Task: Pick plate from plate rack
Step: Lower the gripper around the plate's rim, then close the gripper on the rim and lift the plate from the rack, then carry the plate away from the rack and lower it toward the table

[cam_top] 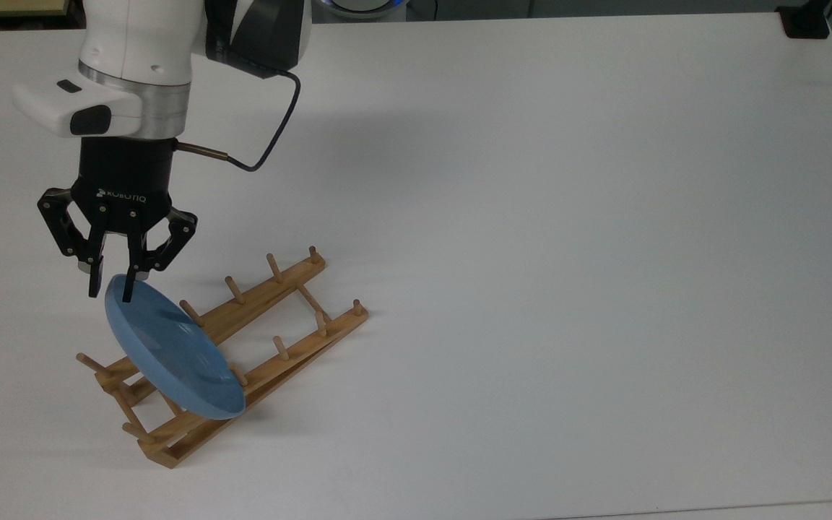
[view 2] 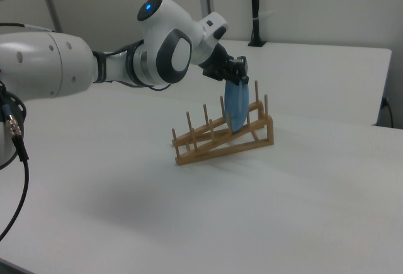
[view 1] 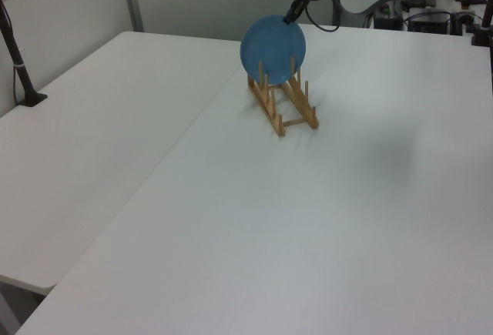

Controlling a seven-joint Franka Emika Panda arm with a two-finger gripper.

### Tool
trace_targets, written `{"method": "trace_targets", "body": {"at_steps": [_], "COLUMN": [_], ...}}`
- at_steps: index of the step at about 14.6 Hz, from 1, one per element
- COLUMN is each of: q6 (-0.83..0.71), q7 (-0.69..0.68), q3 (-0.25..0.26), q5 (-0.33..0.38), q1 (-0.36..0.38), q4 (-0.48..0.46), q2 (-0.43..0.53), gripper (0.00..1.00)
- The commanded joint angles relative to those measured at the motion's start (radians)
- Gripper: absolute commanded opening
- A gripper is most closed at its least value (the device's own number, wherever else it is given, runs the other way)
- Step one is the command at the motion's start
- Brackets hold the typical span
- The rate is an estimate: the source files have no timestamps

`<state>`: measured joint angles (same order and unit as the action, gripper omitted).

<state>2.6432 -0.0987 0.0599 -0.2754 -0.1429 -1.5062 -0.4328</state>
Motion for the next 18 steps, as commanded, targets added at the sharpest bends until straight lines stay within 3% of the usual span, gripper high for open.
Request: {"method": "trace_targets", "body": {"at_steps": [1, 7, 9, 18], "q6": [0.035, 0.044, 0.046, 0.044], "q7": [-0.007, -0.013, -0.013, -0.007], "q3": [0.003, 0.003, 0.003, 0.003], "q5": [-0.027, -0.042, -0.065, -0.059], "q1": [-0.006, -0.014, -0.018, -0.021], "q4": [0.009, 0.009, 0.011, 0.023], "q2": [-0.006, -0.007, -0.004, 0.083], "gripper": [0.19, 0.14, 0.0, 0.0]}}
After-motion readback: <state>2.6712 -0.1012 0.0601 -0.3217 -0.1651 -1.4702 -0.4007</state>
